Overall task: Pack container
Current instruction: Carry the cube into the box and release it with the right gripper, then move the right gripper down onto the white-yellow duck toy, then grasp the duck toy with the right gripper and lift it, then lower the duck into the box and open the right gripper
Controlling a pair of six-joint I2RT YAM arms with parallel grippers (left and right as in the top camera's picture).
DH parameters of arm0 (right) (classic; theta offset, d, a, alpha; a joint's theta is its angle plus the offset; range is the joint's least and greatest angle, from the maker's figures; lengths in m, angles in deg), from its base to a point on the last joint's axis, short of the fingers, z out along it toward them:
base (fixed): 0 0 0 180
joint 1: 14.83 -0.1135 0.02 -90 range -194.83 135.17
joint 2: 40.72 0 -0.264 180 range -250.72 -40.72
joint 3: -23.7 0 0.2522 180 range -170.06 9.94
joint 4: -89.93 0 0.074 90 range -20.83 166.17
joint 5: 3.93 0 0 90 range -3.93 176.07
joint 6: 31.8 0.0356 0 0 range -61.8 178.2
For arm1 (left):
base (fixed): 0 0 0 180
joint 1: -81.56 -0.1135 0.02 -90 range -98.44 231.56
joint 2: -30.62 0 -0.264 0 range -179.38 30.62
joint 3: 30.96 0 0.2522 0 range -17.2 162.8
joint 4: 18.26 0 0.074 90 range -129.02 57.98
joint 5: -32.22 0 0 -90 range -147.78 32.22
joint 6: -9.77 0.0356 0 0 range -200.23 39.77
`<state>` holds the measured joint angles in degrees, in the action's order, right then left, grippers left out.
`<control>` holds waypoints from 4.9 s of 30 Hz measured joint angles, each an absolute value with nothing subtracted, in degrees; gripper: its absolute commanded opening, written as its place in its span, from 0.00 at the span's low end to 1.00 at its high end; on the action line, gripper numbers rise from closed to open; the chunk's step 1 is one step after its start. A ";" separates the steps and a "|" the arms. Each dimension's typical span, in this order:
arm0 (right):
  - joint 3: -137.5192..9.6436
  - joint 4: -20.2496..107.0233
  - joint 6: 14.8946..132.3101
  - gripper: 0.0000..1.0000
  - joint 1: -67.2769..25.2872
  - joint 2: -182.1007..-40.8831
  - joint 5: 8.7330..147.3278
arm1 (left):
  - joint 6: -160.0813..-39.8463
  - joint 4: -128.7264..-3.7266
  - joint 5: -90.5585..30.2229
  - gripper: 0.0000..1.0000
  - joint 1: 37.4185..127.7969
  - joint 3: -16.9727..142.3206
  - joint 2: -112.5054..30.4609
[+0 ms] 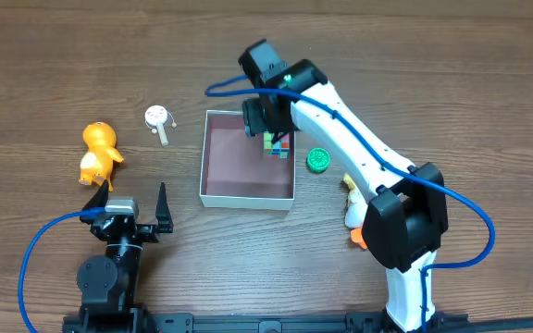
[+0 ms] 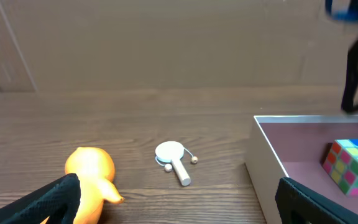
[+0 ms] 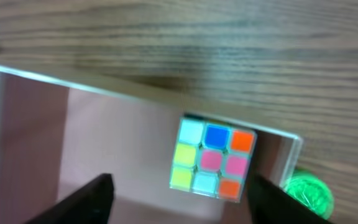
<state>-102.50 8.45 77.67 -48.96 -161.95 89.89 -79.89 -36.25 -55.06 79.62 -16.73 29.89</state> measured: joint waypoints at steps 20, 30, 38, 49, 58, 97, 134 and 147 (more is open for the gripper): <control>-112.58 -21.17 61.38 1.00 -36.11 -145.95 93.98 | -79.89 -36.27 -55.06 1.00 79.62 -16.73 29.87; -92.93 -20.64 59.18 1.00 -29.18 -137.77 91.16 | -79.87 -36.29 -55.06 1.00 79.62 -16.73 29.89; -65.98 -8.32 57.73 1.00 -29.18 -138.17 90.28 | -79.87 -36.27 -55.06 1.00 79.62 -16.73 29.87; -50.97 11.01 57.52 1.00 -29.18 -138.17 87.29 | -79.89 -36.27 -55.06 1.00 79.62 -16.73 29.89; -49.68 11.09 57.43 0.69 -29.18 -138.17 86.85 | -79.87 -36.29 -55.06 1.00 79.62 -16.73 29.89; -82.29 12.34 35.27 0.70 -55.34 -143.39 78.65 | -79.89 -36.27 -55.06 1.00 79.62 -16.73 29.89; -82.20 26.11 46.13 0.21 -55.32 -158.43 82.87 | -79.87 -36.27 -55.06 1.00 79.62 -16.73 29.89; -82.20 17.63 46.13 0.13 -55.32 -158.43 82.85 | -79.87 -36.27 -55.06 1.00 79.62 -16.73 29.89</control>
